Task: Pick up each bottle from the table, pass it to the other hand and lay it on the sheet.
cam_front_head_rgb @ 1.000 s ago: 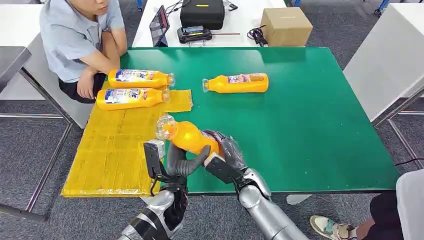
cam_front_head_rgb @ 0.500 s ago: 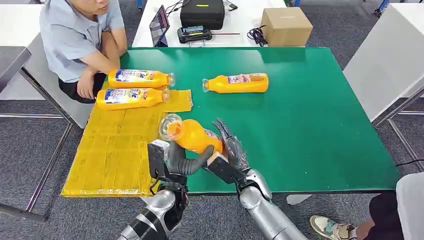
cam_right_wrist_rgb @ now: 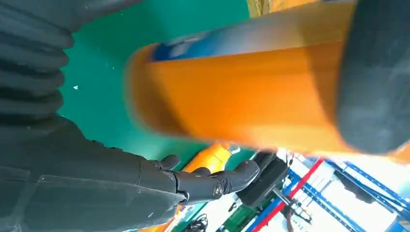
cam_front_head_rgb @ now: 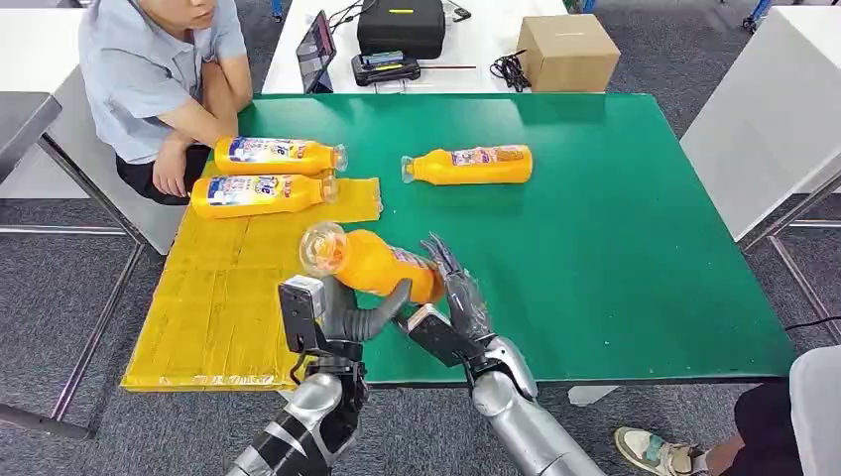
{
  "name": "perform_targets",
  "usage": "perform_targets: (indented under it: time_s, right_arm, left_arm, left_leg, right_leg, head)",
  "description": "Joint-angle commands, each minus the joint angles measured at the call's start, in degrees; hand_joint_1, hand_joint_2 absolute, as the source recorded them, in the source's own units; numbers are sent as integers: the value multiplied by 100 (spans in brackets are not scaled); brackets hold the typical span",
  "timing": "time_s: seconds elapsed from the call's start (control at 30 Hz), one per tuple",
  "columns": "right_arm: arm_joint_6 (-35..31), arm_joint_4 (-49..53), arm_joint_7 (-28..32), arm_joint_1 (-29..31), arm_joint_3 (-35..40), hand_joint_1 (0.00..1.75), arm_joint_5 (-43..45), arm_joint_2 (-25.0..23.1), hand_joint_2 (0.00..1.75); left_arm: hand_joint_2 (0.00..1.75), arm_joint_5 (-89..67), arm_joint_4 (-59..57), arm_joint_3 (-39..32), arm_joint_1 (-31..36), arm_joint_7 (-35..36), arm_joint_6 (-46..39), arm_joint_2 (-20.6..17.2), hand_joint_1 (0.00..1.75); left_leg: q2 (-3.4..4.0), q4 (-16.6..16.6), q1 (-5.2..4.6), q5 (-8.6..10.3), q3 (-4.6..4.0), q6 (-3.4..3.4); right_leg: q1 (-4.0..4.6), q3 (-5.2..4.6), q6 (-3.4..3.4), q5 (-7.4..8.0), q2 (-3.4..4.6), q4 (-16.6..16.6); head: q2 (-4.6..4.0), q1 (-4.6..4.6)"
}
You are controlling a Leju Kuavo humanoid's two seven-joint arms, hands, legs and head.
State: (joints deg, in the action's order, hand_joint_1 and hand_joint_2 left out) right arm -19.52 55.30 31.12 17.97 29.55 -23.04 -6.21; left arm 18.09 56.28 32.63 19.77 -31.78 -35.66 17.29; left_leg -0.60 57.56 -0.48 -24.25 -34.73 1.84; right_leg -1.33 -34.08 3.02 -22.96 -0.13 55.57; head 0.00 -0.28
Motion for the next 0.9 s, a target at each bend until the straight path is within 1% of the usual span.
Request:
perform_targets:
  time_s: [0.03, 0.07, 0.1, 0.13, 0.17, 0.23, 0.3, 0.33, 0.37, 0.4, 0.43, 0.47, 0.5, 0.53, 0.57, 0.6, 0.63, 0.83, 0.87, 0.9]
  right_arm:
    - [-34, -222, 44, 203, -125, 0, -110, -102, 175]
    - [-37, -225, 42, 220, -126, 0, -140, -136, 175]
    - [-42, -226, 36, 223, -129, 0, -153, -146, 175]
    - [-61, -234, 34, 229, -122, 0, -196, -157, 175]
    - [-81, -253, 47, 237, -104, 0, -252, -165, 175]
    - [-74, -281, 51, 252, -99, 0, -262, -198, 175]
    - [-41, -305, 64, 267, -86, 0, -274, -228, 175]
    - [-41, -305, 64, 267, -86, 0, -274, -228, 175]
    - [-21, -307, 63, 277, -77, 0, -273, -248, 175]
    - [26, -305, 84, 285, -73, 0, -282, -263, 175]
    - [61, -293, 94, 287, -73, 0, -288, -273, 175]
    - [89, -274, 94, 290, -75, 0, -286, -281, 175]
    - [142, -229, 106, 277, -92, 0, -296, -282, 175]
    - [180, -194, 108, 267, -112, 0, -296, -279, 175]
    - [207, -173, 109, 260, -122, 0, -296, -276, 175]
    - [262, -110, 109, 231, -162, 0, -303, -266, 175]
    - [290, -93, 109, 218, -175, 0, -301, -261, 175]
    - [290, -93, 109, 218, -175, 0, -301, -261, 175]
    - [290, -93, 109, 218, -175, 0, -301, -261, 175]
    - [315, -80, 115, 199, -193, 0, -312, -262, 175]
  left_arm:
    - [175, -2511, -712, -1840, 504, -413, -434, 211, 175]
    - [175, -2831, -689, -2232, 544, -491, -434, 271, 175]
    - [175, -2862, -694, -2272, 573, -480, -434, 271, 175]
    - [175, -2981, -689, -2402, 608, -476, -434, 271, 175]
    - [175, -3239, -683, -2605, 645, -463, -434, 271, 175]
    - [175, -3419, -707, -2784, 710, -429, -434, 271, 175]
    - [175, -4014, -604, -3233, 714, -487, -434, 271, 175]
    - [175, -4014, -604, -3233, 714, -487, -434, 271, 175]
    - [175, -4403, -556, -3443, 726, -490, -434, 271, 175]
    - [175, -5335, -269, -3777, 642, -326, -434, 271, 175]
    - [175, -6287, 56, -3947, 521, -132, -434, 271, 175]
    - [175, -6575, 142, -4001, 468, -39, -434, 271, 175]
    - [175, -7433, 372, -4037, 375, 210, -434, 271, 175]
    - [175, -8032, 542, -4086, 315, 362, -434, 271, 175]
    - [175, -8538, 676, -4124, 272, 470, -434, 271, 175]
    - [175, -9270, 767, -4122, 235, 739, -434, 271, 175]
    - [175, -9604, 863, -4148, 212, 836, -434, 271, 175]
    - [175, -9604, 863, -4148, 212, 836, -434, 271, 175]
    - [175, -9604, 863, -4148, 212, 836, -434, 271, 175]
    - [175, -10076, 952, -4029, 182, 1090, -434, 239, 175]
  left_leg:
    - [11, 0, 7, -5, 16, -12]
    - [15, 3, 14, -11, 26, -16]
    - [18, 4, 9, -6, 10, -10]
    - [25, 6, 13, -12, 19, -14]
    - [18, 6, 9, -6, 8, -10]
    - [17, 3, 9, -6, 16, -11]
    - [19, 6, 13, -9, 20, -14]
    - [13, 2, 8, -3, 12, -10]
    - [15, 7, 12, -8, 16, -14]
    - [11, 2, 6, -1, 7, -8]
    - [23, 2, 6, -4, 11, -8]
    - [30, 9, 13, -12, 19, -14]
    - [30, 5, 9, -7, 12, -10]
    - [34, 11, 16, -15, 22, -15]
    - [29, 9, 13, -12, 15, -12]
    - [31, 10, 15, -15, 21, -14]
    - [24, 6, 10, -8, 15, -11]
    - [8, 1, 5, 0, 6, -8]
    - [10, 7, 14, -9, 17, -14]
    - [7, 4, 10, -3, 10, -10]
  right_leg:
    - [8, 15, -13, -1, 8, -3]
    - [16, 27, -19, -4, 10, -4]
    - [9, 8, -12, 1, 15, -1]
    - [14, 16, -16, -3, 21, 1]
    - [9, 7, -12, -1, 14, 3]
    - [9, 14, -14, -3, 13, 1]
    - [13, 18, -17, -4, 13, 2]
    - [8, 8, -12, -1, 9, 2]
    - [13, 14, -17, -5, 10, 4]
    - [6, 4, -10, 0, 8, 2]
    - [6, 3, -11, 0, 20, 3]
    - [13, 12, -17, -4, 25, 6]
    - [9, 6, -12, -1, 25, 4]
    - [16, 17, -19, -6, 27, 5]
    - [13, 10, -15, -4, 24, 6]
    - [15, 15, -17, -7, 26, 6]
    - [10, 10, -13, -4, 19, 4]
    - [4, 3, -9, -2, 4, 4]
    - [14, 17, -17, -8, 5, 4]
    - [9, 9, -12, -4, 3, 3]
  head:
    - [0, 0]
    - [0, 0]
    - [0, 0]
    - [0, 0]
    - [0, 0]
    - [0, 2]
    - [0, 2]
    - [0, 0]
    - [0, 2]
    - [0, 0]
    - [0, 0]
    - [0, 0]
    - [0, 2]
    - [0, 2]
    - [0, 2]
    - [0, 0]
    - [0, 0]
    - [0, 0]
    - [0, 2]
    - [0, 0]
